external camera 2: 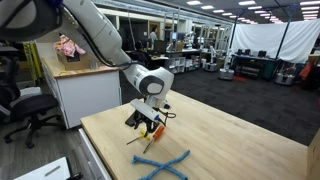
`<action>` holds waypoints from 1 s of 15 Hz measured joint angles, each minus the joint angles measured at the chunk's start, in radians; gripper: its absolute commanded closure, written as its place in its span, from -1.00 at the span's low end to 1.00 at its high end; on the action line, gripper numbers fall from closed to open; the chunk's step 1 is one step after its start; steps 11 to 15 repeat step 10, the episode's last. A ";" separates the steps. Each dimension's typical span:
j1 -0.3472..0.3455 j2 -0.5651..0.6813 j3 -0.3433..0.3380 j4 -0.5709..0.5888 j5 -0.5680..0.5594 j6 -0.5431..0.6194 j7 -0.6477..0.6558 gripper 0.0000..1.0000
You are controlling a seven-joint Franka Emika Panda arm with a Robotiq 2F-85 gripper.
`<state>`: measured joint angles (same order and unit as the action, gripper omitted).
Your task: Pick up the smallest yellow and black object from the black stand and put it on the table
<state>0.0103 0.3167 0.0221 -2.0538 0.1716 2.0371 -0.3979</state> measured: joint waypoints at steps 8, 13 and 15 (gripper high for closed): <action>0.012 -0.209 0.037 -0.245 0.000 0.300 0.022 -1.00; 0.019 -0.285 0.040 -0.316 0.000 0.358 0.045 -1.00; 0.019 -0.285 0.040 -0.316 0.000 0.358 0.045 -1.00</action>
